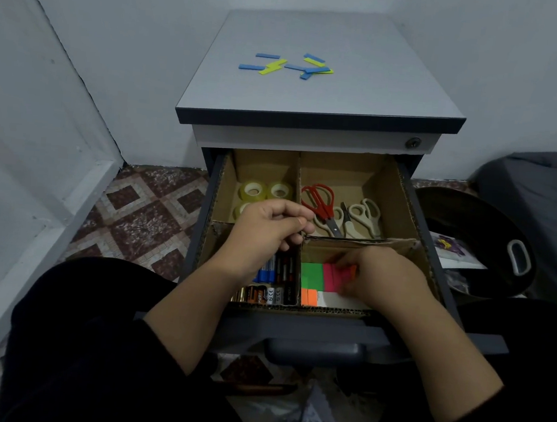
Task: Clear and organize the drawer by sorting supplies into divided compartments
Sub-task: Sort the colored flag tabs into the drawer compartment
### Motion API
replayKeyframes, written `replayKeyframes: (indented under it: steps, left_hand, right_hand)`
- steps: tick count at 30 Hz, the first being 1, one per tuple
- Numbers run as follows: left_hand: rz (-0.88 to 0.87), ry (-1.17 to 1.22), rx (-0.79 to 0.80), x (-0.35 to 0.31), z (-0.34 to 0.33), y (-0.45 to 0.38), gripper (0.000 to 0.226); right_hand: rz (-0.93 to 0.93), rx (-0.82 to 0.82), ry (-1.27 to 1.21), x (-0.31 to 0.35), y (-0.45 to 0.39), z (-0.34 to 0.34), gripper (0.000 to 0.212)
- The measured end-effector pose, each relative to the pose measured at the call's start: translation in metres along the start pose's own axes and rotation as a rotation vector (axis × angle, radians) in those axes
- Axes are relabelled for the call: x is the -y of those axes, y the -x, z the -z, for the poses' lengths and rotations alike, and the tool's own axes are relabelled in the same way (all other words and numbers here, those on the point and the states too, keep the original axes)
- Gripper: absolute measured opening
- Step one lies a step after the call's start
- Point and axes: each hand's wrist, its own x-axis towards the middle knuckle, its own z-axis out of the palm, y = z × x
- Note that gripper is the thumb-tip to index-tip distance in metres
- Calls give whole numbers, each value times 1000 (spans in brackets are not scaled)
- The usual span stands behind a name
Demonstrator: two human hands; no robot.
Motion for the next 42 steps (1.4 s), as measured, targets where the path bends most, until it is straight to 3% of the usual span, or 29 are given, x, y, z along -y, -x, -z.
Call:
replayKeyframes:
  steps: [19, 22, 24, 26, 29, 42]
  left_hand:
    - [-11, -14, 3, 1, 0, -1, 18]
    - [-130, -201, 15, 3, -3, 2, 28]
    - [-238, -390, 133, 5, -7, 7, 36]
    - [-340, -702, 308, 7, -15, 11, 31]
    - [-473, -1096, 403, 9, -26, 12, 21]
    - [-447, -1273, 465, 11, -29, 11, 24]
  right_hand:
    - [77, -40, -21, 0, -5, -4, 37]
    - [-5, -79, -76, -13, -3, 1, 32]
    - [-60, -104, -86, -22, -2, 6, 28]
    - [-73, -121, -86, -27, -1, 7, 27]
    - [-40, -110, -97, -25, -3, 2, 27]
    - [59, -53, -75, -12, -4, -5, 25]
